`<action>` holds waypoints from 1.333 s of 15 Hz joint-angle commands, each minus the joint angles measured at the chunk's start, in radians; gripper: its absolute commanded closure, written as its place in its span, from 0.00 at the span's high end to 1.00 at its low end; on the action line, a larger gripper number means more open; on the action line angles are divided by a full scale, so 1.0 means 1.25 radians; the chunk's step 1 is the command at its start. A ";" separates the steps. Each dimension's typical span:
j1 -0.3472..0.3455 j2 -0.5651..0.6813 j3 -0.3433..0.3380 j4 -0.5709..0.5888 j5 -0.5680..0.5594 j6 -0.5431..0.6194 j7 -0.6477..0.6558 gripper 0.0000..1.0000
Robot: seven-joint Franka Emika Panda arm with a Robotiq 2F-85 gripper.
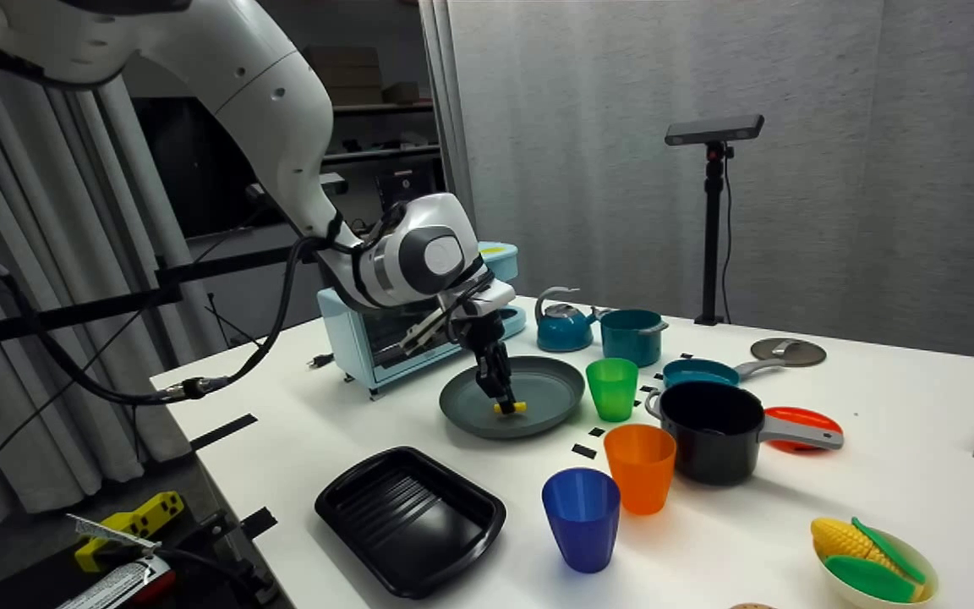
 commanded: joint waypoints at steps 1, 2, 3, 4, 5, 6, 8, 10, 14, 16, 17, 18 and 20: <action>-0.006 -0.010 -0.018 0.046 -0.019 -0.051 0.007 0.04; -0.009 -0.012 -0.022 0.058 -0.022 -0.059 0.007 0.04; -0.012 -0.013 -0.025 0.073 -0.026 -0.069 0.007 0.04; -0.015 -0.012 -0.026 0.086 -0.028 -0.077 0.006 0.04; -0.019 -0.010 -0.028 0.102 -0.031 -0.085 0.006 0.04; -0.025 -0.007 -0.028 0.119 -0.033 -0.095 0.004 0.04; -0.040 -0.002 -0.024 0.151 -0.034 -0.115 0.001 0.04; -0.053 0.004 -0.021 0.177 -0.034 -0.132 0.002 0.04; -0.081 0.015 -0.021 0.220 -0.036 -0.160 0.001 0.04; -0.094 0.022 -0.022 0.235 -0.038 -0.169 0.002 0.04; -0.101 0.025 -0.022 0.242 -0.038 -0.172 0.000 0.04; -0.107 0.028 -0.021 0.249 -0.038 -0.174 -0.001 0.04; -0.117 0.036 -0.020 0.262 -0.037 -0.179 -0.003 0.04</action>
